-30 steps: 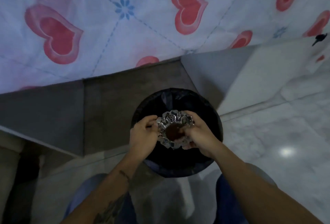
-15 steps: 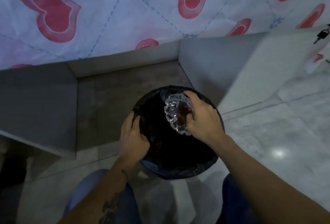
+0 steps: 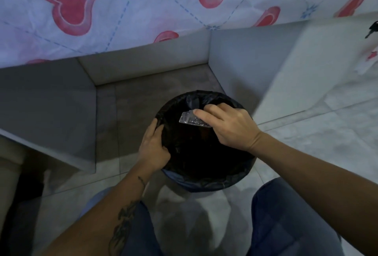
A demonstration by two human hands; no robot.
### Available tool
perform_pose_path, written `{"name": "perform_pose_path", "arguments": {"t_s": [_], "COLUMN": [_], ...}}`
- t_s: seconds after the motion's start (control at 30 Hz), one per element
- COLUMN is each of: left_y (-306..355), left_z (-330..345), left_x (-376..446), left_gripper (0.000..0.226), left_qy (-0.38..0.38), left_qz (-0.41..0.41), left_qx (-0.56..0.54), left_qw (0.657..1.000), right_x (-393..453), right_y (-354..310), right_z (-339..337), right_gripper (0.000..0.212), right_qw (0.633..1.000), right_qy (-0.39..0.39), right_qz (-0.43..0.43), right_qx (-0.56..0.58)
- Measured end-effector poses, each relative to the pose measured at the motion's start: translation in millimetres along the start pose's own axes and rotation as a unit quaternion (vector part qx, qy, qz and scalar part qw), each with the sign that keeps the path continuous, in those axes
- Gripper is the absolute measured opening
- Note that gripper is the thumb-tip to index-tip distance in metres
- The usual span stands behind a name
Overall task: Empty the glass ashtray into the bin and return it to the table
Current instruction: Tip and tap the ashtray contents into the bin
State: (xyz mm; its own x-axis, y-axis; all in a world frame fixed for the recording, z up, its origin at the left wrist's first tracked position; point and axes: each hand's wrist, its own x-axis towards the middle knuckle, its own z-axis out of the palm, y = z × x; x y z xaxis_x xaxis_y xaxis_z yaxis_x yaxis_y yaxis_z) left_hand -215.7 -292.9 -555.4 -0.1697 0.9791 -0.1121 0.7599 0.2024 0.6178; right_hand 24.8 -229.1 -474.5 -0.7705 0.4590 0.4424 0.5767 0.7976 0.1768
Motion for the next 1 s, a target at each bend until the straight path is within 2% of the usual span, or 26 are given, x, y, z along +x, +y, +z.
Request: {"name": "perform_pose_path", "arguments": {"t_s": [0.37,0.47,0.6,0.8,0.9,1.0], "left_y": [30.4,54.7,80.6,86.4,84.8,85.3], "left_z": [-12.0,-18.6,-26.3,-27.8,-23.3,-18.1], "left_x": [10.1,11.1,14.6,11.2,9.2,6.9], "left_gripper": [0.07,0.071,0.065,0.043,0.039,0.038], "left_qy": [-0.012,-0.012,-0.058,-0.079,-0.045,0.002], "left_qz": [-0.059,-0.014,0.055,0.117,0.142,0.161], "left_qx": [-0.008,-0.037,-0.134,-0.105,-0.097,-0.093], "left_qw": [0.998,0.999,0.988,0.984,0.984,0.983], "right_x": [1.7,2.0,5.2,-2.8,-6.5,-10.0], "right_y": [-1.1,0.3,-0.4,-2.6,-4.0,-6.2], "right_z": [-10.6,-11.7,-17.0,-18.5,-17.5,-13.7], "right_gripper": [0.053,0.054,0.054,0.053,0.056,0.058], "right_qw": [0.998,0.996,0.994,0.994,0.986,0.945], "right_qy": [-0.03,-0.044,-0.059,-0.074,-0.084,-0.082], "right_qz": [0.054,0.069,0.072,0.063,0.118,0.263], "right_qx": [0.027,0.039,0.05,0.059,0.088,0.175]}}
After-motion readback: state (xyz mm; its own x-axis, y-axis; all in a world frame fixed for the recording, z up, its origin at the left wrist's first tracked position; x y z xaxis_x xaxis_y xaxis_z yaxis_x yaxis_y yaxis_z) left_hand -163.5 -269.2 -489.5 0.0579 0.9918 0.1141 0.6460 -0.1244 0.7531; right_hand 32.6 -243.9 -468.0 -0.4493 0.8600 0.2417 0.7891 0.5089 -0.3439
